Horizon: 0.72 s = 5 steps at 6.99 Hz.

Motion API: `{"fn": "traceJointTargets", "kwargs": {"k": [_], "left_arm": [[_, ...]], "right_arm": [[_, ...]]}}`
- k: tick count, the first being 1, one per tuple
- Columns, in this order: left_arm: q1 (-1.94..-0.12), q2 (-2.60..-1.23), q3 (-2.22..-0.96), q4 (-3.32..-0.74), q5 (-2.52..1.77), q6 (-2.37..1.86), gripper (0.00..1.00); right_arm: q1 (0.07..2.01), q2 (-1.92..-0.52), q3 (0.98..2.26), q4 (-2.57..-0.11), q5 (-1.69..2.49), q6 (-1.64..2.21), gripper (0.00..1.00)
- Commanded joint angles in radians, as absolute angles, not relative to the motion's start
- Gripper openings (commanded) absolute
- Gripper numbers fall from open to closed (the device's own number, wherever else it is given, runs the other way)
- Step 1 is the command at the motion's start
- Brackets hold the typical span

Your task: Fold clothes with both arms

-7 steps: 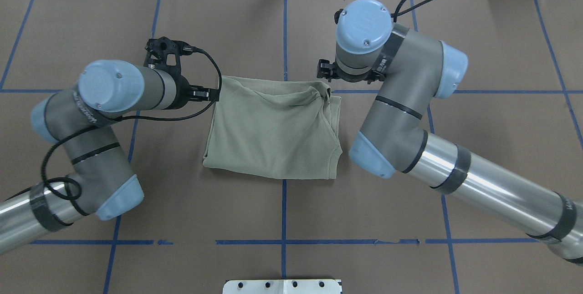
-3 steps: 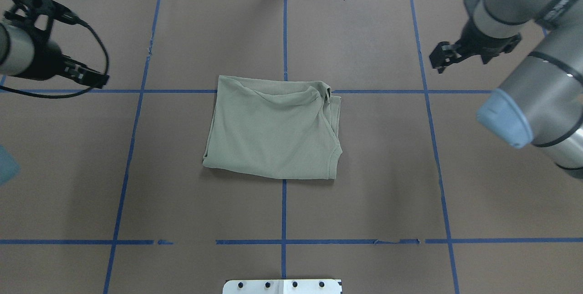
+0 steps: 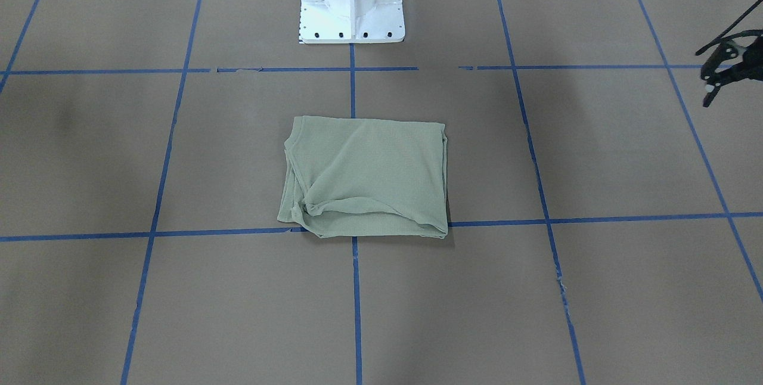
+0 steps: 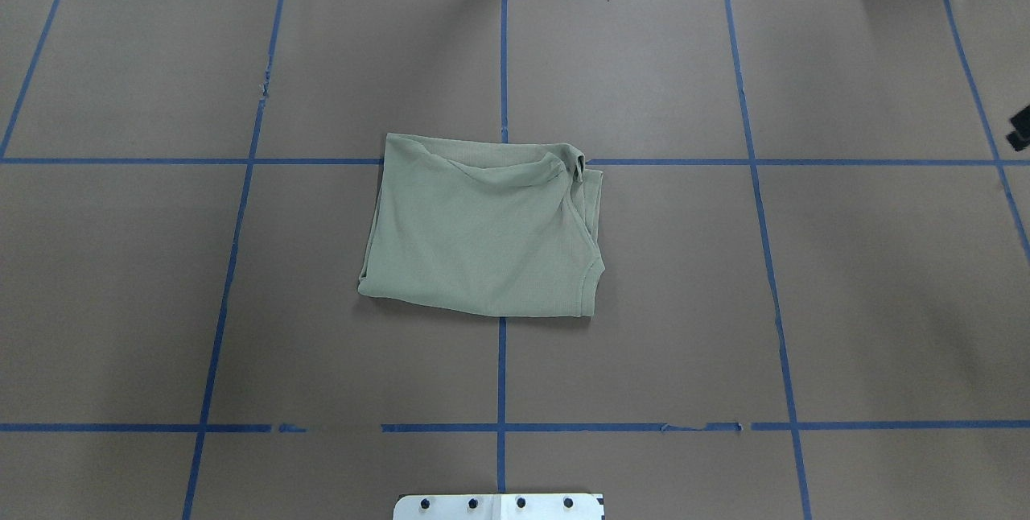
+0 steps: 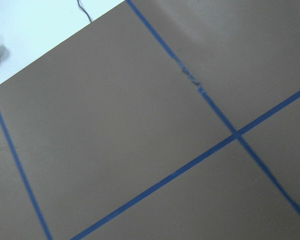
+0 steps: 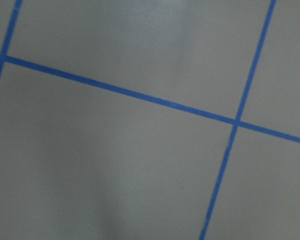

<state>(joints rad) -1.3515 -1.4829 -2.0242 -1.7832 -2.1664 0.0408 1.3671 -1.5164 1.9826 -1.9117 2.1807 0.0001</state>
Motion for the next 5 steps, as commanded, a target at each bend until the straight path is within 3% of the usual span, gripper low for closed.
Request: {"fn": "traceJointTargets", "kwargs": {"k": [1,3,5], "left_arm": [[-1.42,-1.371,-1.955,-1.787,-2.261,0.066,1.0],[-1.529,-1.359,-1.924,-1.786,-2.326,0.078,1.0],[-1.542,-1.315,-1.844,-1.799,-2.342,0.148,1.0]], "right_arm": [[1.499,-1.676,1.97,-1.911,2.226,-0.077,1.0],[1.541,-1.748,1.963,-1.896,2.279,-0.08,1.0],[1.554,-1.868,1.945,-1.678,2.281,-0.094,1.0]]}}
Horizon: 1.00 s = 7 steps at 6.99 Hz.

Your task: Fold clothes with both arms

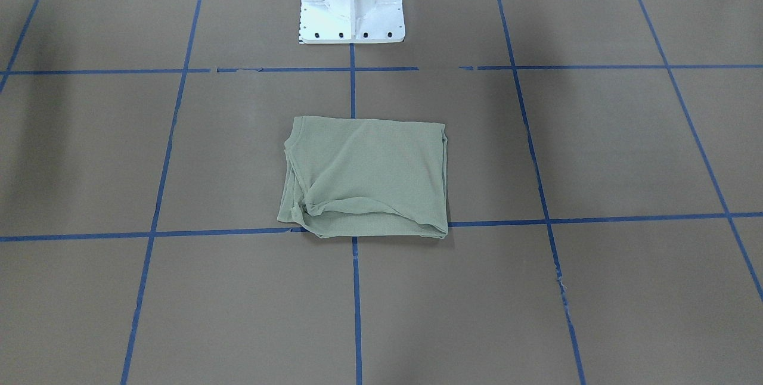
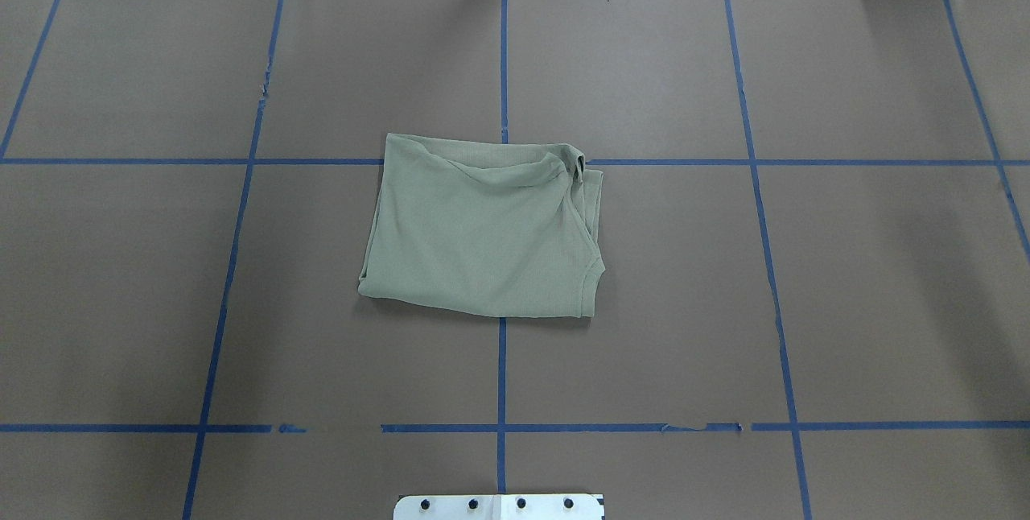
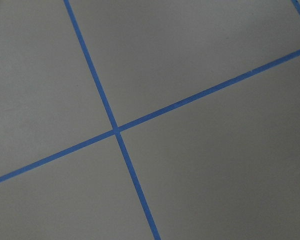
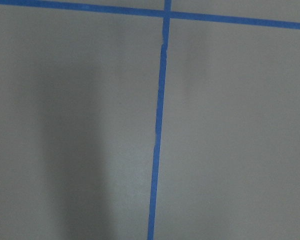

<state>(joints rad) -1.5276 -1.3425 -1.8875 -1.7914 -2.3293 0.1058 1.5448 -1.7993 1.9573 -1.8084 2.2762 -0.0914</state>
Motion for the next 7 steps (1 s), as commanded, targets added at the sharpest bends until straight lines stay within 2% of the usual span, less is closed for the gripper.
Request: {"fn": "traceJointTargets", "kwargs": {"k": [1,7], "left_arm": [[-1.551,-1.292,-1.838,-1.798,-2.342,0.146,1.0],[-1.551,-1.298,-1.81,-1.781,-2.39,0.138,1.0]], "right_arm": [[1.554,-1.877,1.936,-1.66,2.281,-0.092,1.0],[1.552,-1.875,1.917,-1.657,2.283,-0.094,1.0]]}}
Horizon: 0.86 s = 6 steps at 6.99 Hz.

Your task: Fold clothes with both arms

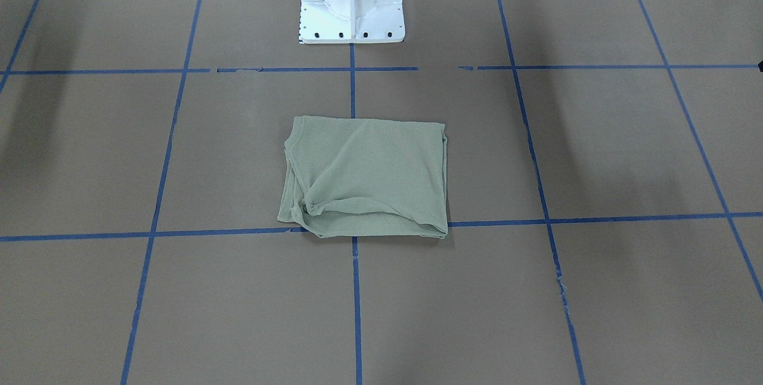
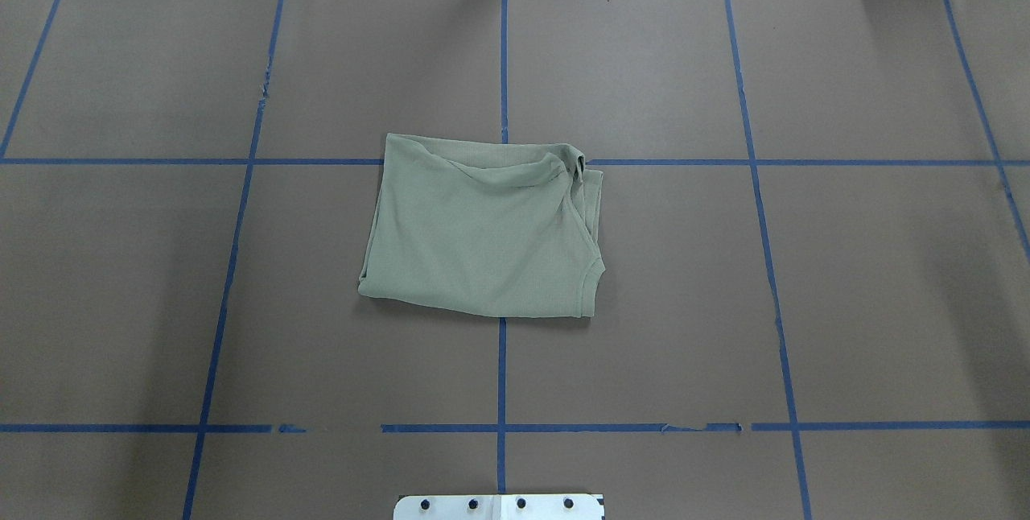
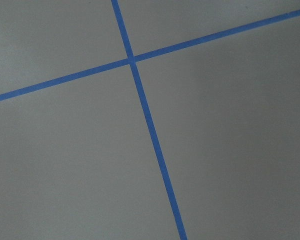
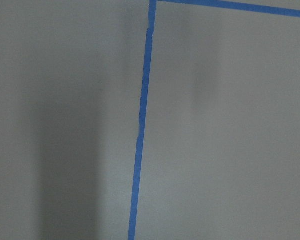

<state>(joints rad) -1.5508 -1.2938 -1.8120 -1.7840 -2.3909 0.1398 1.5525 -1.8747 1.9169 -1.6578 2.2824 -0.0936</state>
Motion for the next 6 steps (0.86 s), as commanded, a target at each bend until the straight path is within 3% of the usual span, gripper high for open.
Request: {"fn": "traceJointTargets", "kwargs": {"k": [1,6], "left_arm": [[-1.551,-1.302,-1.822,-1.741,-2.388,0.141,1.0],[-1.558,-1.31,-1.831,-1.675,-2.373,0.14,1.0]], "right_arm": [[1.552,-1.875,1.916,-1.657,2.283,-0.094,1.0],[1.552,-1.87,1.917,-1.657,2.283,-0.094,1.0]]}}
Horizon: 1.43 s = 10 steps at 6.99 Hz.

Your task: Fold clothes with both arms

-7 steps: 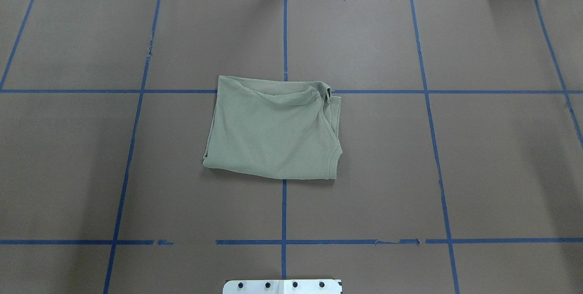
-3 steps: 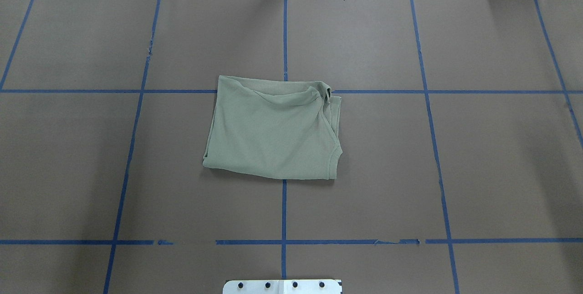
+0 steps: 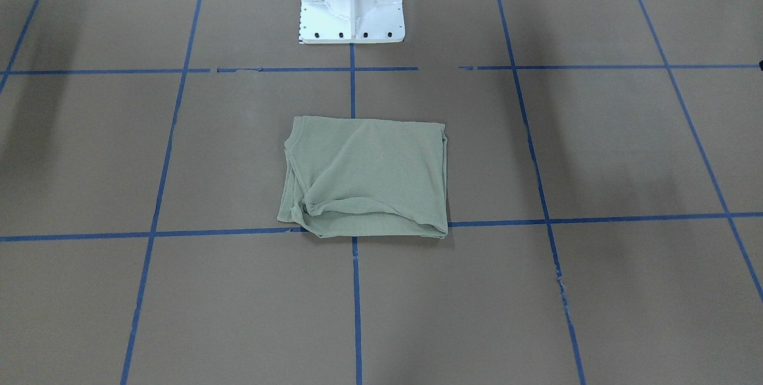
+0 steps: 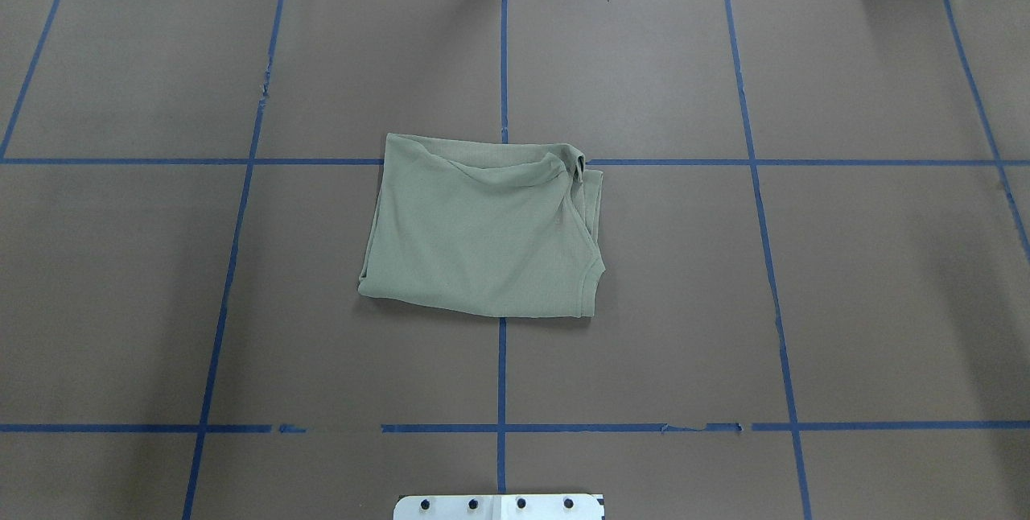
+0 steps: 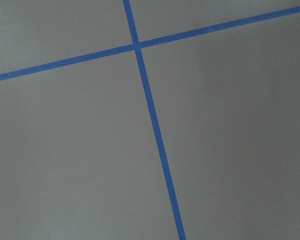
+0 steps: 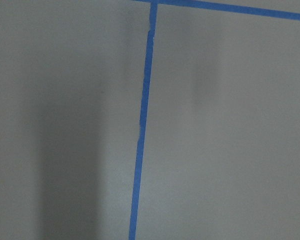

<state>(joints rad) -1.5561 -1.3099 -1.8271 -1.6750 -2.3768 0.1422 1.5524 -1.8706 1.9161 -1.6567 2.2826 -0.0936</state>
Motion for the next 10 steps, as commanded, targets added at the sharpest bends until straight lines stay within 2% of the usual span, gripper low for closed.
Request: {"fn": "traceJointTargets", "kwargs": {"k": [1,10], "left_arm": [[-1.562,-1.313,-1.83,-1.678,-2.372,0.141,1.0],[-1.562,-1.31,-1.852,-1.684,-2.372,0.141,1.0]], "right_arm": [[1.552,-1.87,1.917,-1.657,2.283,-0.094,1.0],[1.552,-1.875,1.902,-1.657,2.283,-0.094,1.0]]}}
